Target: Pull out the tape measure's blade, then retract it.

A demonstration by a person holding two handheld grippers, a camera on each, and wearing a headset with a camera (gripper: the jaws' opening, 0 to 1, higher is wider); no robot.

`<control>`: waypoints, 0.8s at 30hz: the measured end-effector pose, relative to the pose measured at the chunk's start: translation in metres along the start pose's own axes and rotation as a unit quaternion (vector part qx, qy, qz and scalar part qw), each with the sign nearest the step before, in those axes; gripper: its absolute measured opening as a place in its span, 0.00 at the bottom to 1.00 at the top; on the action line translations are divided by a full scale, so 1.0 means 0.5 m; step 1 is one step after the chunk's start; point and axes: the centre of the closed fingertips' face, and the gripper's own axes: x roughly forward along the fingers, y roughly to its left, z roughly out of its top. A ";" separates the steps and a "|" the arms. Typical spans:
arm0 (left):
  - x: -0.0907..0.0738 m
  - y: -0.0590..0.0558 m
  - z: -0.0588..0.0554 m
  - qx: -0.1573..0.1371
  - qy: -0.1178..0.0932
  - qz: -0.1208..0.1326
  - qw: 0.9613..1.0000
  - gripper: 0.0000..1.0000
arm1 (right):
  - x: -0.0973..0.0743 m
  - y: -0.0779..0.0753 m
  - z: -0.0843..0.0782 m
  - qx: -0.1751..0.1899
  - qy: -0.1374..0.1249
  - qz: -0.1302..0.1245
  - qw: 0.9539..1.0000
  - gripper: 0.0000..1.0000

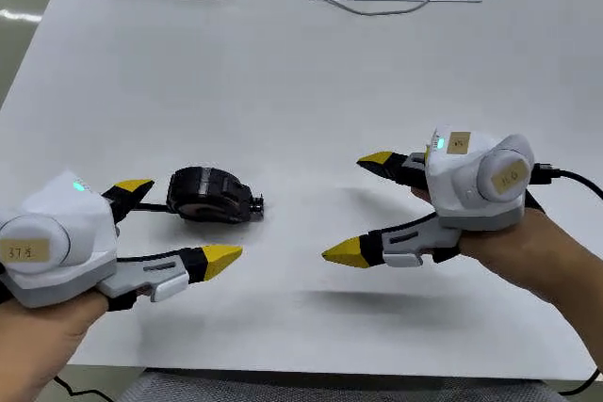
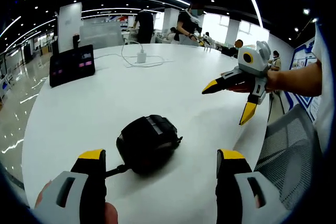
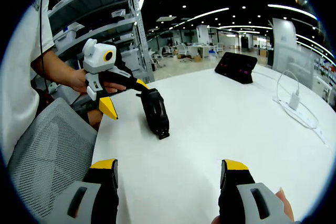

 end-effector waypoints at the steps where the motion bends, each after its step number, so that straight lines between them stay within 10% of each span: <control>1: -0.002 0.000 0.000 0.005 0.000 0.000 1.000 0.84 | -0.005 0.001 -0.002 0.001 0.000 -0.002 1.000 0.79; 24: -0.048 0.007 -0.011 0.036 0.013 -0.025 0.999 0.93 | -0.070 0.021 -0.040 0.010 0.018 -0.026 0.999 0.93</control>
